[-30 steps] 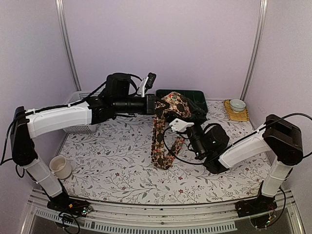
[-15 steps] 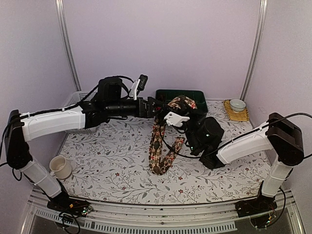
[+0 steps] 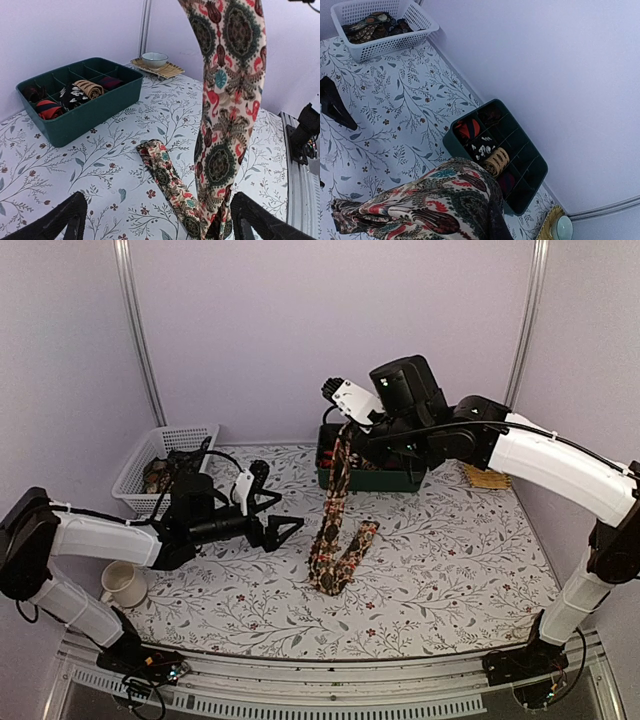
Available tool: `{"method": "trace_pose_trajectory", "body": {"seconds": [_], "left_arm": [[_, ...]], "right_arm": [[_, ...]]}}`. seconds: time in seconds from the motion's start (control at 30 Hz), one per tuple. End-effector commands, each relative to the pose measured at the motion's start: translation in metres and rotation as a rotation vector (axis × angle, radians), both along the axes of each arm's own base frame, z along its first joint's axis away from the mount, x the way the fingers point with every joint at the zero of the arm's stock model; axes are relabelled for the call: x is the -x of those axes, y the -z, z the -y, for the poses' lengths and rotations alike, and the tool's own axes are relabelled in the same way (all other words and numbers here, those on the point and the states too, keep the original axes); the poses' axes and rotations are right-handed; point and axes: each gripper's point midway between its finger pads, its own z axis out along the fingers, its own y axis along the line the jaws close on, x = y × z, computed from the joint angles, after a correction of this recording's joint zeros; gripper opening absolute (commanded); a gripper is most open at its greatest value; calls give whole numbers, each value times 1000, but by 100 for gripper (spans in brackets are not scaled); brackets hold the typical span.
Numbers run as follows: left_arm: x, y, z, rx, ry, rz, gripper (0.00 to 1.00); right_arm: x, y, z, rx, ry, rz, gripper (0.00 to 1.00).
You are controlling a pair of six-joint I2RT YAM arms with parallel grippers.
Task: Roll the ties
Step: Pass from the left arm to the right, then pick up the tie.
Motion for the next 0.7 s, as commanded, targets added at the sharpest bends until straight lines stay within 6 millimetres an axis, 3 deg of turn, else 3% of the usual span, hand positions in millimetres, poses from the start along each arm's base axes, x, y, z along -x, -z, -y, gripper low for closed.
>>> {"method": "trace_pose_trajectory", "body": {"seconds": [0.0, 0.1, 0.2, 0.47, 0.67], "left_arm": [[17, -15, 14, 77, 164, 196, 100], [27, -4, 27, 107, 262, 174, 100], [38, 7, 44, 96, 347, 159, 100], [57, 34, 73, 65, 525, 159, 100], [60, 60, 101, -5, 598, 130, 98]], "right_arm": [[16, -6, 38, -28, 79, -144, 0], [15, -38, 50, -110, 114, -113, 0], [10, -56, 60, -129, 155, -76, 0], [4, -81, 75, -168, 185, -35, 0], [-4, -100, 95, -209, 228, -2, 0]]}}
